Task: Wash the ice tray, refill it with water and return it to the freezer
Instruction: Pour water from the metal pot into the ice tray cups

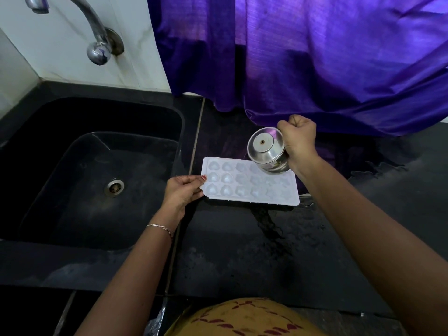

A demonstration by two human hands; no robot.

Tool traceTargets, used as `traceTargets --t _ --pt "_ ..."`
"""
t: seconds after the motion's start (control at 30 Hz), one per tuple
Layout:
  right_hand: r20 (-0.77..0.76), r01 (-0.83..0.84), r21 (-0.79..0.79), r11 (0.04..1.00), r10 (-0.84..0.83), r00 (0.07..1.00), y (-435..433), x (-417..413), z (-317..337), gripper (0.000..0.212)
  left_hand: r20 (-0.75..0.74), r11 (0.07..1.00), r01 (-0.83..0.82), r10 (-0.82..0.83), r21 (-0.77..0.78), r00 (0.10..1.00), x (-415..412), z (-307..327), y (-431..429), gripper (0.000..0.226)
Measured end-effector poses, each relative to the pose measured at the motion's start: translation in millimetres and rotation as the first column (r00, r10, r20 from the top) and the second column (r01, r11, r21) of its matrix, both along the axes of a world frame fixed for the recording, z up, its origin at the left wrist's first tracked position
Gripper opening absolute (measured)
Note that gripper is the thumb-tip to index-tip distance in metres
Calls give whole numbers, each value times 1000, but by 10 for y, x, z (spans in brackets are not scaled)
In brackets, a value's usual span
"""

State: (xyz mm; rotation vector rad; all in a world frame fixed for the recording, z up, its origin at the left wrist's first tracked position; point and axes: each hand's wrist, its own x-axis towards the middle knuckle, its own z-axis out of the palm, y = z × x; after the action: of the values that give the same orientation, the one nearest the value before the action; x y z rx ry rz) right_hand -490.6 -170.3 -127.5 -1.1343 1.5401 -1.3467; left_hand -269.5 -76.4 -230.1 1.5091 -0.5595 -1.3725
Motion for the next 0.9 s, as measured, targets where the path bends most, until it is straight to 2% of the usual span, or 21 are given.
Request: traceTargets --t 0.43,0.9 --pt "-227 -135 -120 984 105 968 -45 159 0 44 -13 1000 28 -28 -12 1000 35 -74 4 10" --pt "-253 -140 -139 980 102 962 -65 201 1 45 -32 1000 4 -4 -12 999 17 -28 15 9"
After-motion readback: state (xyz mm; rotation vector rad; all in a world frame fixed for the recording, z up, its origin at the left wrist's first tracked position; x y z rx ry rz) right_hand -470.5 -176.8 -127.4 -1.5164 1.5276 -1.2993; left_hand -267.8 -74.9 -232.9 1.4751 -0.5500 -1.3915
